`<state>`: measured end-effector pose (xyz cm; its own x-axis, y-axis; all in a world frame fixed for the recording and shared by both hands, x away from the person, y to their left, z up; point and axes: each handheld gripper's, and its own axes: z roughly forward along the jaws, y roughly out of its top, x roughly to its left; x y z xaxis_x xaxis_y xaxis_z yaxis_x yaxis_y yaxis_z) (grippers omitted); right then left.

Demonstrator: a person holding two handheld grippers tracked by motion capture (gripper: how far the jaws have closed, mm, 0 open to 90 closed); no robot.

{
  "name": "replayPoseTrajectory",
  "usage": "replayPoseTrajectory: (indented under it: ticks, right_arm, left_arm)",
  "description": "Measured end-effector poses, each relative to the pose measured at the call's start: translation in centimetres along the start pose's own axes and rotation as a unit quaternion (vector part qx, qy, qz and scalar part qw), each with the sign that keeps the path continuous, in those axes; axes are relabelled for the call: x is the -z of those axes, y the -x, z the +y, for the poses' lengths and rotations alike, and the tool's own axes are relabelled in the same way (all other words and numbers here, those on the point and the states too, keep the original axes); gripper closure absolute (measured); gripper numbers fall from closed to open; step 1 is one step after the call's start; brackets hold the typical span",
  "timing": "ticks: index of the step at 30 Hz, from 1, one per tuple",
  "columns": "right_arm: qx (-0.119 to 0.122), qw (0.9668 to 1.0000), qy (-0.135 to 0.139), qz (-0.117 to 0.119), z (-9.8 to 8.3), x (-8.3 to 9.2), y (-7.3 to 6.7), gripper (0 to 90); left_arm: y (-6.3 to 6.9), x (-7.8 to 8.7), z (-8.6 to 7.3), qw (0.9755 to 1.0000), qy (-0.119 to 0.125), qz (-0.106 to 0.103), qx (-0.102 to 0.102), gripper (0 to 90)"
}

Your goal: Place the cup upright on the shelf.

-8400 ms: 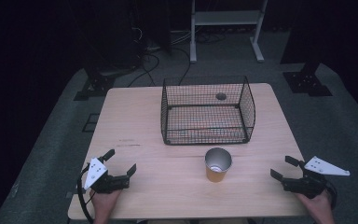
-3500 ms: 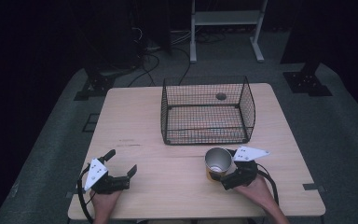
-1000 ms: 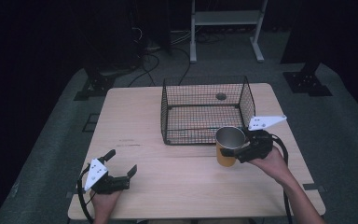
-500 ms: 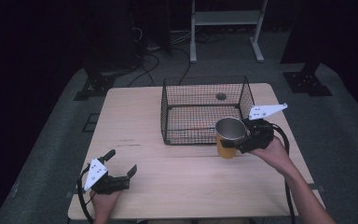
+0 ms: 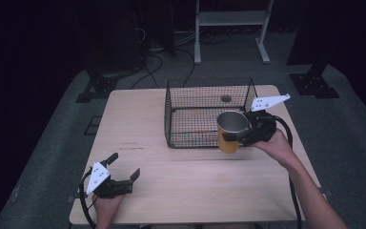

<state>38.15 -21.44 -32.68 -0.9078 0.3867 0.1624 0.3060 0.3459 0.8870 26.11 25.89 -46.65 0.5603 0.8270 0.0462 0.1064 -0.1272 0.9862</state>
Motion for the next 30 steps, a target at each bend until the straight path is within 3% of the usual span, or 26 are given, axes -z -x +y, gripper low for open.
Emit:
replayPoseTrajectory:
  ticks: [12,30]
  right_arm:
    - [-0.01,0.9998,0.012,-0.009,1.1,0.2,1.6,12.1]
    - [-0.017,0.9997,-0.005,-0.019,3.5,-1.6,3.5,12.0]
  left_arm:
    - [0.0,0.0,0.0,1.0,0.0,-0.001,-0.001,0.8]
    - [0.0,0.0,0.0,1.0,0.0,-0.003,0.0,0.8]
